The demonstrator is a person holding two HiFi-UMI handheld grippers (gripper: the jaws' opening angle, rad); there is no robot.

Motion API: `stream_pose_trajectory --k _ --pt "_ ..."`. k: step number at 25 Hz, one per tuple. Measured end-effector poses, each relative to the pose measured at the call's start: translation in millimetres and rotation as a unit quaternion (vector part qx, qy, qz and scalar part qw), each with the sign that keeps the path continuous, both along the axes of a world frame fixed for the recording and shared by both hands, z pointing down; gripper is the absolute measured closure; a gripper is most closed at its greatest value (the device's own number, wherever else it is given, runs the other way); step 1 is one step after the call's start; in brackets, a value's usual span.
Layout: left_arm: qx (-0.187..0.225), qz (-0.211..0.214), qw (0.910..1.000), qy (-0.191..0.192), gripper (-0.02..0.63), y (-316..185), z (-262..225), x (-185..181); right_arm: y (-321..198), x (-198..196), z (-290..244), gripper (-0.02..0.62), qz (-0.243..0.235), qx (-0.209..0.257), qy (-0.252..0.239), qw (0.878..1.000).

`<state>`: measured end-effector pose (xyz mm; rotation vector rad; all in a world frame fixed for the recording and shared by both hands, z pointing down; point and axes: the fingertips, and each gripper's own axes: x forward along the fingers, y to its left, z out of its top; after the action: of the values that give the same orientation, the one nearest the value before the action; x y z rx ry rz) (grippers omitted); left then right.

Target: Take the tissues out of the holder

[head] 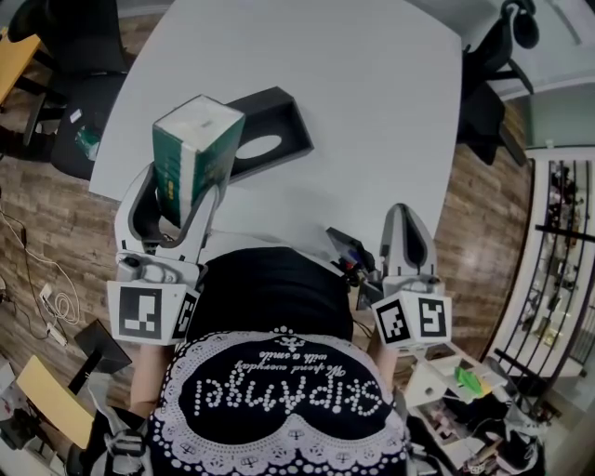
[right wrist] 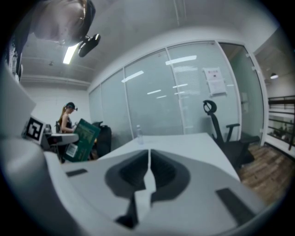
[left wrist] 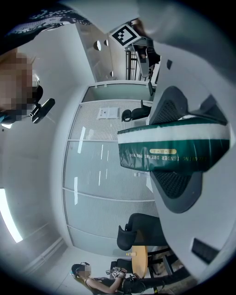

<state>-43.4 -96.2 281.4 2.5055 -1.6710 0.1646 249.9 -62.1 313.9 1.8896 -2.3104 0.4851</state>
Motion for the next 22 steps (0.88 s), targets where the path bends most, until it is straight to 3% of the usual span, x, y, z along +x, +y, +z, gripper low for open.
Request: stream_pose_trajectory --k 22 --pt "0.010 0.003 0.9999 0.000 0.273 -3.8 -6.5 2.6 2.1 -1.1 0.6 0.560 -0.002 -0.002 0.005 1.000"
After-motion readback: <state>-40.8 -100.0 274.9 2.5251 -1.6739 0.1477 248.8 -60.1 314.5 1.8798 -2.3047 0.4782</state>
